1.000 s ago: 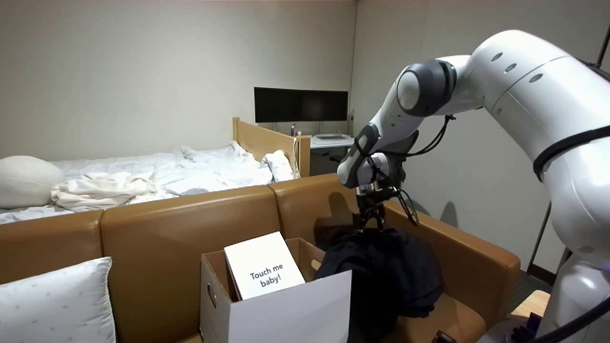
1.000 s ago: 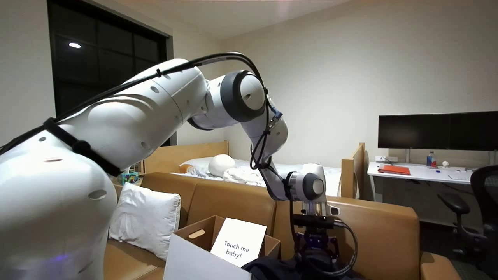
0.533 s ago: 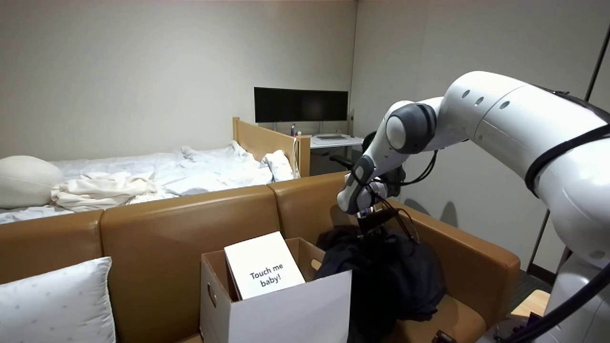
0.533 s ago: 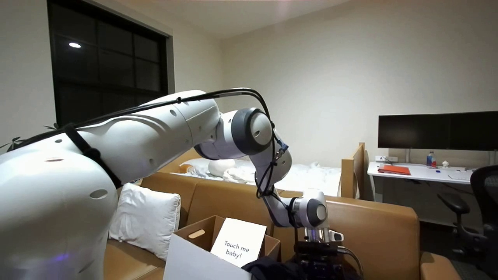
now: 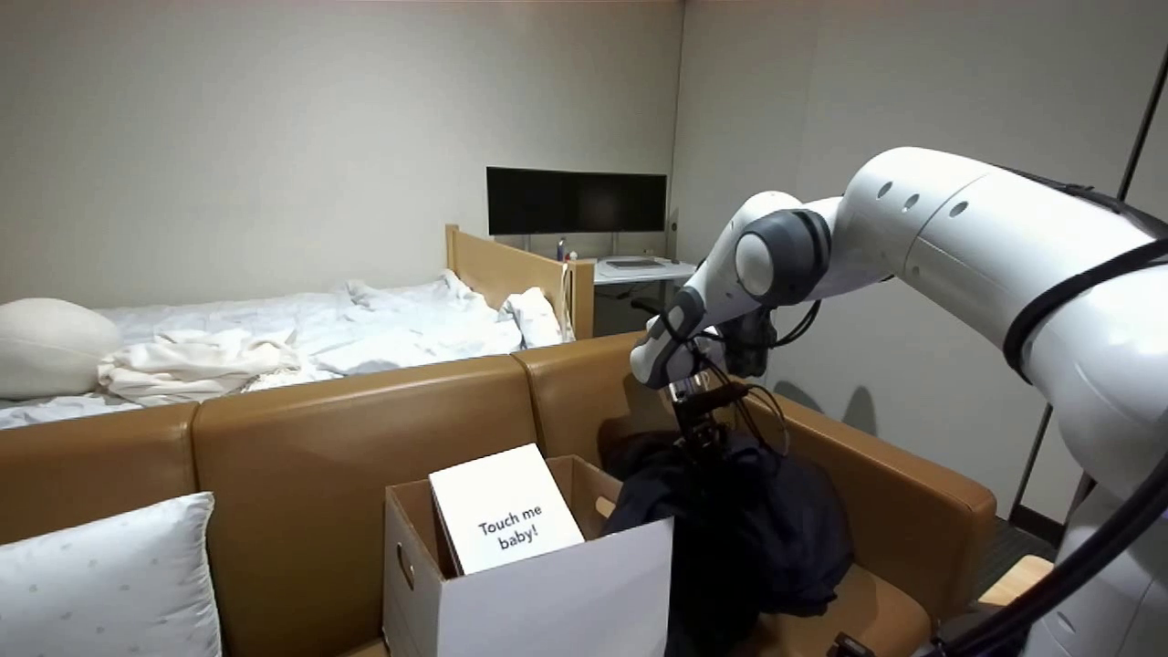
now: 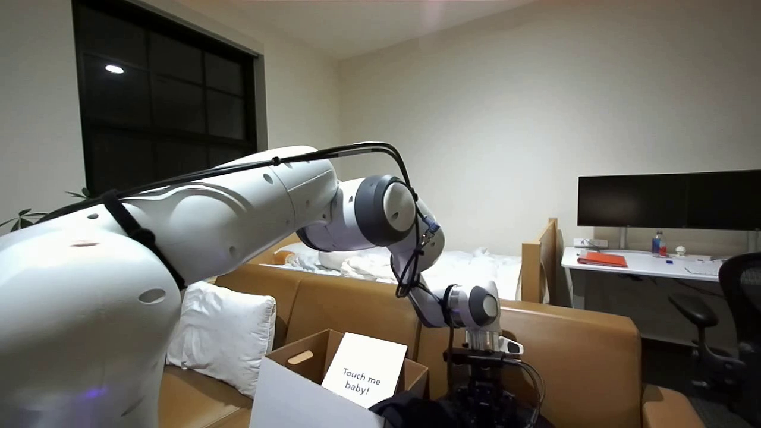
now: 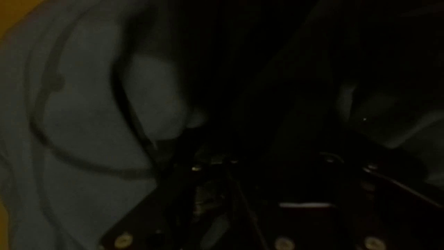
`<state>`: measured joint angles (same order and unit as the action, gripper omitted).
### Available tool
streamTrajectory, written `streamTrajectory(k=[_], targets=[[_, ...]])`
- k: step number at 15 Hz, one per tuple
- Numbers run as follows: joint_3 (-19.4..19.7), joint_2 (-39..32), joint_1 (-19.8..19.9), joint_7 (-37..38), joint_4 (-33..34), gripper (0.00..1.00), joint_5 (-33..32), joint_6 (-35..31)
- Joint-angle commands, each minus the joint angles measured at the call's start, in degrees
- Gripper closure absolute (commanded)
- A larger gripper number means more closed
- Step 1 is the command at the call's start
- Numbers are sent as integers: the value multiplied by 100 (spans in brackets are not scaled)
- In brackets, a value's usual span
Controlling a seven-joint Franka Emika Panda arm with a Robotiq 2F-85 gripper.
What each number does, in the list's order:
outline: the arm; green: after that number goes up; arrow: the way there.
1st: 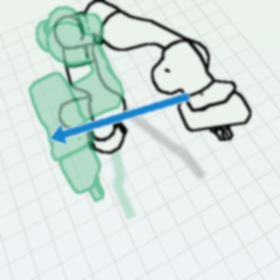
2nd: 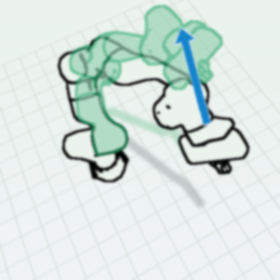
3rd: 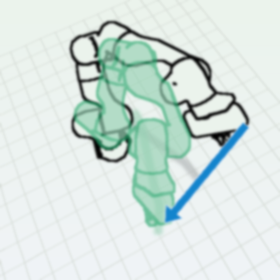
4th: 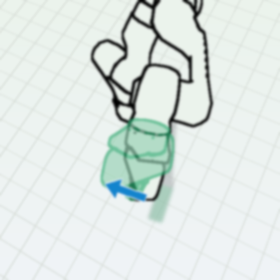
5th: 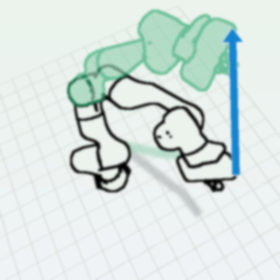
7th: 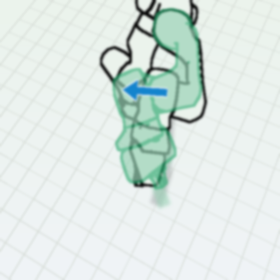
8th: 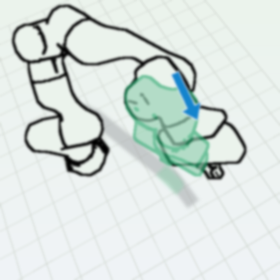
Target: Place one item of black clothing inside the white box
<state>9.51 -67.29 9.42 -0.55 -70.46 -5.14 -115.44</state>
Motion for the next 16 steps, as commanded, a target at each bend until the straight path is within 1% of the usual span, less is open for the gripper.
streamTrajectory(k=[1, 2, 4, 7, 9, 11, 12, 13, 14, 16], targets=[[-231, 35, 46, 286, -78, 91, 315, 381], [-282, -15, 45, 359, -99, 98, 399, 428], [-374, -57, 73, 436, -175, 100, 563, 414], [-401, -113, 102, 531, -248, 99, 729, 396], [-290, -68, -18, 624, -358, 99, 617, 555], [-233, 297, -107, 587, -870, 99, 535, 443], [-145, 648, -203, 551, -1292, 99, 415, 319], [-46, 905, -290, 539, -1513, 99, 294, 226], [27, 1080, -359, 528, -1708, 99, 192, 56], [96, 1506, -444, 471, -2110, 99, -25, -525]])
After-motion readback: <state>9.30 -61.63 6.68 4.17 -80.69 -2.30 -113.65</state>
